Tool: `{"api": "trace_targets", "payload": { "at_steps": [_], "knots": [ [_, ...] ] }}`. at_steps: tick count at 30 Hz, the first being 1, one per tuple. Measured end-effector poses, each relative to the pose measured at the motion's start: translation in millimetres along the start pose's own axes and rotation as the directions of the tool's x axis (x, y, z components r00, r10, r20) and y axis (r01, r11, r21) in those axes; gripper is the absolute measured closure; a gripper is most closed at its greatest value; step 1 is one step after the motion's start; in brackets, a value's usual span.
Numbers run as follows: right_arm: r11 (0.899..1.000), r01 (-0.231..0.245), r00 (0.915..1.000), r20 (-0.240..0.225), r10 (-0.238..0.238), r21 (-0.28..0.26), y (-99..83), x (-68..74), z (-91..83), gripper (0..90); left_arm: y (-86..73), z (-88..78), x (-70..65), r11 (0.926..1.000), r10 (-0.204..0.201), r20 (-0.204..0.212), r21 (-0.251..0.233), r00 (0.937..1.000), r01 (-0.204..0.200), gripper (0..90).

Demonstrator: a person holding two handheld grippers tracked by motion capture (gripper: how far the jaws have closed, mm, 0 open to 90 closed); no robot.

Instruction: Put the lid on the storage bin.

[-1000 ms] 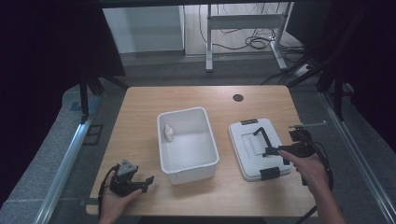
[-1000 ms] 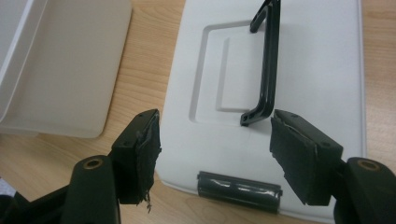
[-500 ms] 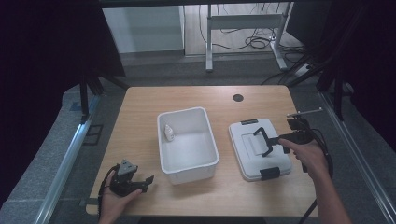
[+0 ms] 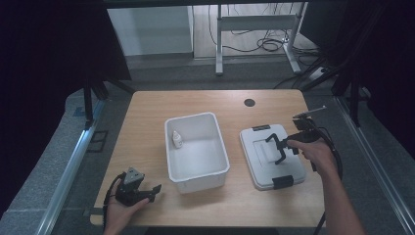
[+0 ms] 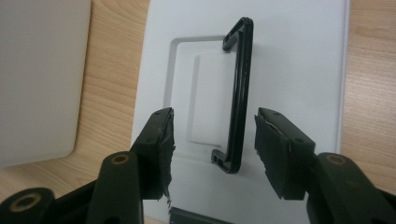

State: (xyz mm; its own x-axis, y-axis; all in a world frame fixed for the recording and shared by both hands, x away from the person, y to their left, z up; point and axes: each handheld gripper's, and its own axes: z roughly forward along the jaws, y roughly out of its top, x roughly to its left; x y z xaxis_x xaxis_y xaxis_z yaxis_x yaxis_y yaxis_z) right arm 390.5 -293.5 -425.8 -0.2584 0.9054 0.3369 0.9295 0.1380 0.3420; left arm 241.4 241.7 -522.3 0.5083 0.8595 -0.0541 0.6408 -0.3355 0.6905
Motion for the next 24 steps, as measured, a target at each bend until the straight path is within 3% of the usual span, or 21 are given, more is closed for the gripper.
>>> {"api": "trace_targets", "payload": {
  "at_steps": [8, 14, 24],
  "knots": [
    [0.999, 0.005, 0.9997, 0.022, -0.006, 0.048, 9.4, -4.9, 9.6, 55.0, 0.1, -0.2, 0.5, 1.0000, -0.003, 0.002, -0.002, 1.0000, 0.003, 21.3],
    [0.993, -0.014, 0.9994, 0.034, 0.010, 0.116, 21.0, -10.7, 27.3, 60.6, -0.3, -0.8, 0.5, 1.0000, 0.001, 0.002, 0.001, 1.0000, -0.001, 21.3],
    [0.986, -0.051, 0.9978, 0.050, 0.044, 0.161, 27.6, -9.3, 40.6, 74.5, -0.4, -0.8, -0.7, 1.0000, 0.002, 0.005, -0.001, 1.0000, -0.002, 21.3]
  ]
}}
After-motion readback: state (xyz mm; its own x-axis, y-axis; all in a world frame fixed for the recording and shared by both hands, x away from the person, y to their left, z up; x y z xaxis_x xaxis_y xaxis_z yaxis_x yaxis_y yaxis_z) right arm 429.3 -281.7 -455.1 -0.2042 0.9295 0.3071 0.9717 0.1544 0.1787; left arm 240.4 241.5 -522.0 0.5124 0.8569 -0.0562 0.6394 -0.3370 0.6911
